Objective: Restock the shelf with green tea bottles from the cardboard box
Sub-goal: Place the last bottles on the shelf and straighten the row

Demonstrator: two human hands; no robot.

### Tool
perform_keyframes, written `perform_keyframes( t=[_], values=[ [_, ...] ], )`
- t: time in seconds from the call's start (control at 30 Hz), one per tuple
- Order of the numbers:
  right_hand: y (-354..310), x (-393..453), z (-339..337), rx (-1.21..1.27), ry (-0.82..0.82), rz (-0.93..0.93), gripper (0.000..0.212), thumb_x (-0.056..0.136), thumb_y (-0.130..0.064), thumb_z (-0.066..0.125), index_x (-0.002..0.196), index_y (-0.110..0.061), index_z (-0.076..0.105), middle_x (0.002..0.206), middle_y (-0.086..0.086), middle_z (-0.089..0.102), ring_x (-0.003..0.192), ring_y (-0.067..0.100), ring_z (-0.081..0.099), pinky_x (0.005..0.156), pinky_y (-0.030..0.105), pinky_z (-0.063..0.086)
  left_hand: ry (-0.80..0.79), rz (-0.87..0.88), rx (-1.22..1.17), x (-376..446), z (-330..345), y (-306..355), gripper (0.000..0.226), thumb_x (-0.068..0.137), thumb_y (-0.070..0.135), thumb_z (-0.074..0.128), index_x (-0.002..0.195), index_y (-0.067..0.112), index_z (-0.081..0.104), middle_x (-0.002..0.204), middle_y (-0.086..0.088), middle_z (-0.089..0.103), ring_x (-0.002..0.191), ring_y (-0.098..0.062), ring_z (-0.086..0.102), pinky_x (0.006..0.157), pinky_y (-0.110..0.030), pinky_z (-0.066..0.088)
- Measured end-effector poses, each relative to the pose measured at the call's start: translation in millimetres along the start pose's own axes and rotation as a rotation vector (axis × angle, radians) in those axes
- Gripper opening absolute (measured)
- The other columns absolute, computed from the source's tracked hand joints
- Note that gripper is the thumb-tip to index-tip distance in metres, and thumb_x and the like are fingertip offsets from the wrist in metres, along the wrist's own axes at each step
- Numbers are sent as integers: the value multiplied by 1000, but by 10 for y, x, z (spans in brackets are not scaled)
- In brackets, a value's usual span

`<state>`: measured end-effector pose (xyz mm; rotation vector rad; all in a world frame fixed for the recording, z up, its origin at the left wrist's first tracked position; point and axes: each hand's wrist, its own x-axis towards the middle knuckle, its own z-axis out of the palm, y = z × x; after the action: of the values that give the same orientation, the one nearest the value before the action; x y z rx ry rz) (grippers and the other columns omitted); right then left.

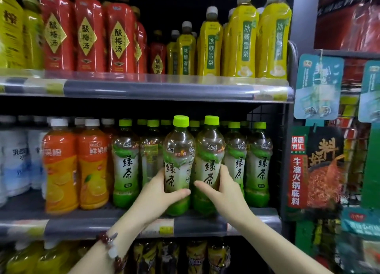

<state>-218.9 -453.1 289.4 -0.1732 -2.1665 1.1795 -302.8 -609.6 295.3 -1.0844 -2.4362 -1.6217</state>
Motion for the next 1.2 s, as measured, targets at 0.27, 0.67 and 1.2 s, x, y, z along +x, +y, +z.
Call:
perform_keyframes(
  t=[0.27,0.67,1.2],
  values=[
    [49,183,-3,4,118,-5,43,80,-25,76,116,-16,56,101,-9,67,91,1,63,77,17,52,277,10,104,127,240,110,48,73,36,77,114,22,58,106,9,67,100,-11,61,84,-21,46],
    [206,133,87,-78,105,12,48,83,-32,72,113,-20,36,89,-15,55,85,1,60,59,2,45,256,-61,167,216,364,-165,76,77,45,69,136,11,34,126,-3,58,103,-13,58,83,-21,48],
    [272,167,251,-171,207,-8,61,83,-30,74,133,-12,45,101,-7,60,92,8,58,75,14,39,517,-38,409,179,469,-217,83,74,54,69,139,11,40,134,-5,54,119,-22,55,91,-31,49]
  ],
)
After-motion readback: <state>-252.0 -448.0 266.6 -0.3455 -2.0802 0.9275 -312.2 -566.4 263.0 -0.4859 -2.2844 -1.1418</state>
